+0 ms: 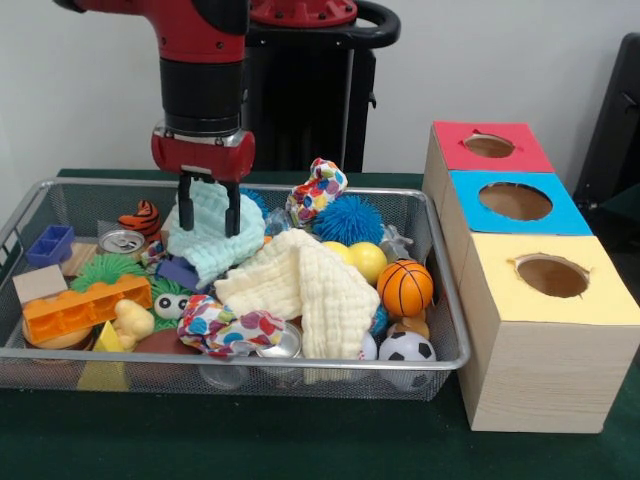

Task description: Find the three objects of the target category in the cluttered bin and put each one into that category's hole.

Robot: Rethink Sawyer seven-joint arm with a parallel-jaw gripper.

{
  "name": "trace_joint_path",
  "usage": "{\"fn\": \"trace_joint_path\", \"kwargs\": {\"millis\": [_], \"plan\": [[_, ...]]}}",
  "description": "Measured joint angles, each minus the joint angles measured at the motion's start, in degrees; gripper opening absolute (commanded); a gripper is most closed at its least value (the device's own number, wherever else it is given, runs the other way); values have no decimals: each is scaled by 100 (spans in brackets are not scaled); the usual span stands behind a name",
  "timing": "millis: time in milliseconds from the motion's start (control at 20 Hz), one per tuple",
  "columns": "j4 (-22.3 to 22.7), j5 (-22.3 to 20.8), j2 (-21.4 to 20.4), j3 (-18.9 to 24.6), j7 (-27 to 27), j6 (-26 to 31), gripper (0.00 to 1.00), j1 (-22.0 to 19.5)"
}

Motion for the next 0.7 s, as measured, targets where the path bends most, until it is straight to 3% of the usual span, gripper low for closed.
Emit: {"fn": "trace_joint_path", "kwargs": {"millis": [700], "plan": [[17, 163, -35, -1, 0, 0, 100, 31]]}}
